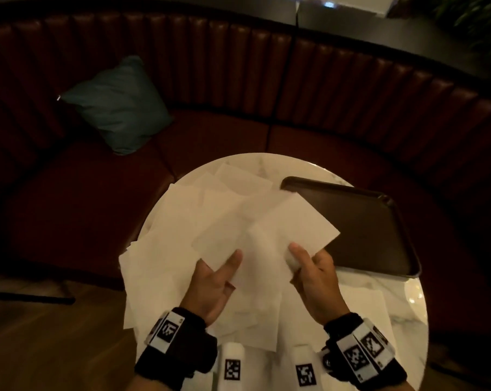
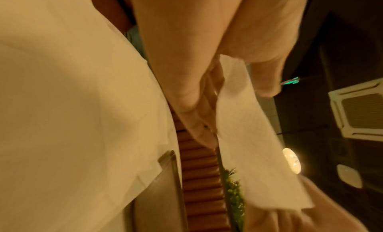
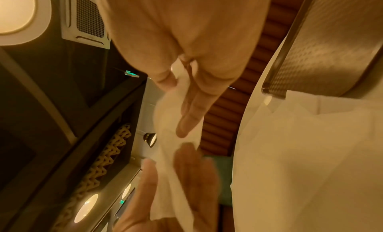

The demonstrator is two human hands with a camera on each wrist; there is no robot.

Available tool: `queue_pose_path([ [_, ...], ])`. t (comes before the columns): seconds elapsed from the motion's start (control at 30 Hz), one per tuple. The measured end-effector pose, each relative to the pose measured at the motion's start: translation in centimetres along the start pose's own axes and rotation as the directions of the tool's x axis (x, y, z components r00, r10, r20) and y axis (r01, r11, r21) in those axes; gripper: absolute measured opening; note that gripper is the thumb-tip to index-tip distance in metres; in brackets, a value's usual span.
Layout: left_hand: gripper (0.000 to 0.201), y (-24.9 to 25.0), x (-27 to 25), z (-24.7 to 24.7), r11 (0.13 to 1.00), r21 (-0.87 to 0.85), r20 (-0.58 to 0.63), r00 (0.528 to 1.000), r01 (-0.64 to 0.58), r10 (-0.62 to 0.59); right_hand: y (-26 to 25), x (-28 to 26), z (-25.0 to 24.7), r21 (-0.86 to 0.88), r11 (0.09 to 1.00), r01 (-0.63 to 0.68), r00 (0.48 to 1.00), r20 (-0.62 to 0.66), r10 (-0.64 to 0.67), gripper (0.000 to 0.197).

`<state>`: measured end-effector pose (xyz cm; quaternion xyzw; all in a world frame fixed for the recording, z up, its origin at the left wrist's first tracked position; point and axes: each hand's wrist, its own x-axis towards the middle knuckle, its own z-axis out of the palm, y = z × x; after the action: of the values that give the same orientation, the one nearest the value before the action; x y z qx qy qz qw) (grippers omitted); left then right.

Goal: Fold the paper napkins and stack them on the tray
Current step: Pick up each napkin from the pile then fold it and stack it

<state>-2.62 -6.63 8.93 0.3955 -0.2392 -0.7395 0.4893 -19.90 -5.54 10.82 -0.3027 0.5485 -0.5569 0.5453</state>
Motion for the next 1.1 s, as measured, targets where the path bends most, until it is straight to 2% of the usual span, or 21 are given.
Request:
queue_pose_path([
  [0.03,0.033,0.7,-0.1,0.7,0.999,0.011,-0.013,0.999,-0.051,0.051,-0.1,-0.4,-1.0,0.027,1.0,-0.002,1.0,0.006,0.002,0.04],
  [0.1,0.032,1.2,-0.1,1.0,0.986,0.102,0.006,0.991,-0.131,0.131,-1.1,-0.9,-3.5,0.084,0.996,-0.01,0.996,0.088,0.002,0.063],
  [0.2,0.031,2.4,-0.5,1.0,0.946,0.282,0.075,0.986,-0.161,0.145,-3.8,-0.8,-6.9,0.155,0.984,-0.093,0.972,0.226,0.056,0.076],
  [0.27,0.034,3.4,-0.7,0.9,0.911,0.387,0.152,0.985,-0.14,0.086,-5.3,-0.6,-8.2,0.034,0.993,-0.113,0.953,0.288,0.099,0.081],
  [0.3,0.042,3.8,-0.7,0.9,0.891,0.437,0.183,0.982,-0.121,0.044,-5.8,-0.7,-8.4,-0.064,0.994,-0.094,0.943,0.313,0.109,0.083],
  [0.37,0.064,4.2,-0.6,0.8,0.861,0.501,0.197,0.98,-0.081,-0.022,-6.5,-1.1,-8.3,-0.197,0.98,-0.036,0.927,0.359,0.106,0.079],
  [0.47,0.066,4.6,-0.9,1.4,0.861,0.501,0.23,0.973,-0.092,-0.03,-6.6,-2.1,-8.0,-0.229,0.969,0.091,0.947,0.319,-0.014,0.066],
  [0.53,0.065,4.6,-1.3,2.2,0.846,0.509,0.256,0.966,-0.156,0.024,-6.6,-2.5,-8.0,-0.21,0.962,0.173,0.947,0.302,-0.105,0.065],
  [0.6,0.077,4.5,-1.5,3.0,0.851,0.475,0.235,0.964,-0.223,0.122,-6.2,-2.7,-8.4,-0.192,0.958,0.213,0.947,0.281,-0.154,0.062],
  [0.67,0.093,4.1,-1.4,3.3,0.856,0.434,0.205,0.956,-0.283,0.212,-5.8,-2.8,-9.0,-0.205,0.948,0.244,0.947,0.263,-0.187,0.052],
  [0.7,0.094,4.0,-1.4,3.4,0.855,0.427,0.204,0.952,-0.295,0.227,-5.7,-2.9,-9.2,-0.238,0.934,0.266,0.944,0.26,-0.203,0.045],
  [0.73,0.089,3.9,-1.4,3.5,0.857,0.426,0.197,0.954,-0.291,0.226,-5.6,-2.9,-9.5,-0.284,0.914,0.289,0.94,0.265,-0.215,0.039],
  [0.8,0.064,3.8,-1.6,3.5,0.842,0.461,0.168,0.959,-0.281,0.228,-5.4,-2.8,-9.9,-0.377,0.875,0.303,0.942,0.26,-0.214,0.037],
  [0.87,0.042,3.6,-1.4,3.5,0.794,0.542,0.133,0.961,-0.275,0.242,-5.2,-2.5,-10.3,-0.361,0.896,0.259,0.959,0.21,-0.192,0.039],
  [0.97,0.03,3.7,-1.2,3.7,0.713,0.635,0.149,0.953,-0.298,0.266,-5.7,-2.2,-10.5,-0.339,0.924,0.176,0.974,0.194,-0.114,0.047],
  [1.03,0.026,4.0,-1.1,4.0,0.689,0.656,0.176,0.95,-0.308,0.257,-6.1,-1.7,-10.3,-0.275,0.96,0.06,0.98,0.198,-0.004,0.054],
  [1.1,0.025,4.3,-1.1,4.4,0.685,0.661,0.212,0.952,-0.306,0.221,-6.6,-1.2,-9.8,-0.226,0.972,-0.057,0.972,0.208,0.105,0.048],
])
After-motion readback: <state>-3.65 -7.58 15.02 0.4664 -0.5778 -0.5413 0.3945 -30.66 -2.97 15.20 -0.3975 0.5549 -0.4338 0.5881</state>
